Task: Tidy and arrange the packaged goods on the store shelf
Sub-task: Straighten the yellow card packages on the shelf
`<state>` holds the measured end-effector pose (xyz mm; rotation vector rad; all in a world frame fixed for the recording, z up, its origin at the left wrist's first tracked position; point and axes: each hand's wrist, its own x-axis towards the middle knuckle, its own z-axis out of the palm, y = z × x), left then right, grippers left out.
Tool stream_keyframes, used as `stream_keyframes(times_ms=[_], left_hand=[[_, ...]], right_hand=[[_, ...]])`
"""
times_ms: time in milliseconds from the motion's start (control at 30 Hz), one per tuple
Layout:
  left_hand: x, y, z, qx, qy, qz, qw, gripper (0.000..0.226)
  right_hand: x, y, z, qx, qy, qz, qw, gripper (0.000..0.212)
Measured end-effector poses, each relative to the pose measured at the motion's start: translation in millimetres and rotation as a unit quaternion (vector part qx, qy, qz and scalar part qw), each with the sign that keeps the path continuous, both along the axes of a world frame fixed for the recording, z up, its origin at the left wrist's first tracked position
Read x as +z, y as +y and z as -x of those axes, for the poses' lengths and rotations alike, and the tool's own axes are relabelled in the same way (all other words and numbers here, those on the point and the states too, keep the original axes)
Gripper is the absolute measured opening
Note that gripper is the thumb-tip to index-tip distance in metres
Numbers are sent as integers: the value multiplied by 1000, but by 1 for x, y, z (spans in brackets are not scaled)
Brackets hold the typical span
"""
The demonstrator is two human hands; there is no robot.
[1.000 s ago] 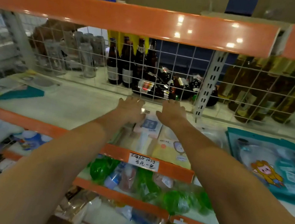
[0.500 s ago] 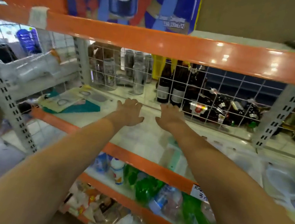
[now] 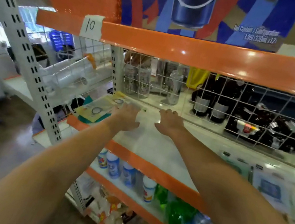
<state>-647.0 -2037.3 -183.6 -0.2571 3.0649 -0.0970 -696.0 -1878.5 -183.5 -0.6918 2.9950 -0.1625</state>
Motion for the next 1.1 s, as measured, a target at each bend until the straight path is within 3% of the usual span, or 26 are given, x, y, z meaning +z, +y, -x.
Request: stream_keyframes(times_ms=[167, 467, 700, 867, 967, 1100], left_hand=[[-7, -33, 16, 33, -7, 8, 999, 72], [-22, -70, 36, 47, -14, 24, 998, 62], [-33, -102, 76, 2, -31, 33, 999, 59], [-29, -129, 103, -59, -79, 91, 991, 63], [-25, -143, 124, -111, -91, 127, 982, 49], [-22, -156, 149, -134, -91, 91, 983, 51]], right_hand=[[0, -30, 26, 32, 7, -16, 999, 55], [-25, -71, 60, 66, -7, -34, 997, 54], [-33, -100, 82, 44, -12, -24, 999, 53], [-35, -123, 95, 5, -17, -34, 999, 55], [-39, -135, 100, -26, -34, -24, 999, 56], [-42, -143, 107, -68, -49, -19, 996, 57]])
